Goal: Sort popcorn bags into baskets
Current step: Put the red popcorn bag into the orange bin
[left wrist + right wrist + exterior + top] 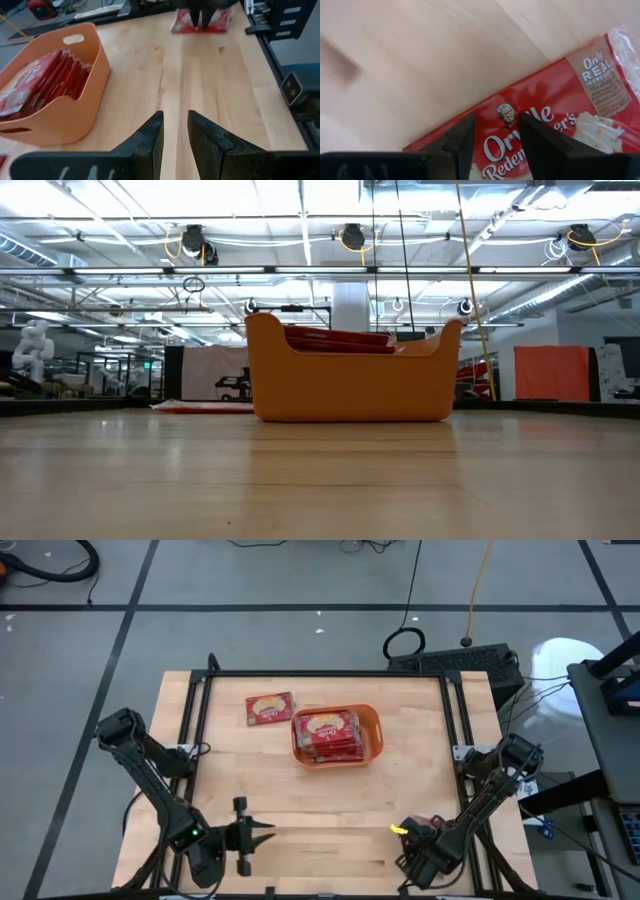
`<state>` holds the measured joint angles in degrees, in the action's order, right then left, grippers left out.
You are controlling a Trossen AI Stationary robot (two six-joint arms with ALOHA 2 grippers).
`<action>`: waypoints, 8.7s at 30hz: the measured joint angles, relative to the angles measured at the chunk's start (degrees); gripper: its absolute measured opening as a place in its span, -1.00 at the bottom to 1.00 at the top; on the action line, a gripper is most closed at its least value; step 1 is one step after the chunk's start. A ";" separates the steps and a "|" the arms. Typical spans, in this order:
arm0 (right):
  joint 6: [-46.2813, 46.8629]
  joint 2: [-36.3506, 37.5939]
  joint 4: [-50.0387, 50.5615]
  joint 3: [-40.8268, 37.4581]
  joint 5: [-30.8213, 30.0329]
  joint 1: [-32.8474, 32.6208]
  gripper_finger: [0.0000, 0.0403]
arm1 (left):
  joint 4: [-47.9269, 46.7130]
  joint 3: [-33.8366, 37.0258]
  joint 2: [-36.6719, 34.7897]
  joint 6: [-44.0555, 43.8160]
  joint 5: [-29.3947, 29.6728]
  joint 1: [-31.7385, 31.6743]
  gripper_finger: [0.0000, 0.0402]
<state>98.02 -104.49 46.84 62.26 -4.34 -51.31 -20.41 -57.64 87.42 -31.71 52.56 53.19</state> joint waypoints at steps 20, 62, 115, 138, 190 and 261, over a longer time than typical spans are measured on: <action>-41.86 -0.50 -14.85 10.15 -14.38 2.83 -0.29 | 8.53 -0.05 0.00 8.13 -1.29 -1.05 -0.54; -61.54 -6.03 0.99 11.24 -20.14 -2.39 -0.29 | 8.48 -0.05 0.00 7.79 -1.72 -1.20 -0.54; -62.38 -2.27 -15.29 6.36 -18.36 5.62 -0.99 | 11.37 -0.05 2.94 8.57 -2.46 -6.30 -0.54; -72.69 2.71 -25.67 6.56 -20.87 12.78 -1.00 | 55.02 -0.07 32.04 38.96 -20.86 -18.56 0.66; -72.20 -9.33 -31.16 6.45 -27.12 12.67 -0.91 | 44.11 0.00 24.97 30.11 -27.79 -18.42 -0.51; -79.08 -4.45 -34.76 6.25 -14.58 18.74 -1.00 | 31.14 -0.17 29.10 34.94 -11.13 -12.94 0.21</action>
<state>18.94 -108.94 12.08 68.51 -18.92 -32.57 10.73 -57.81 116.52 3.23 41.43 40.25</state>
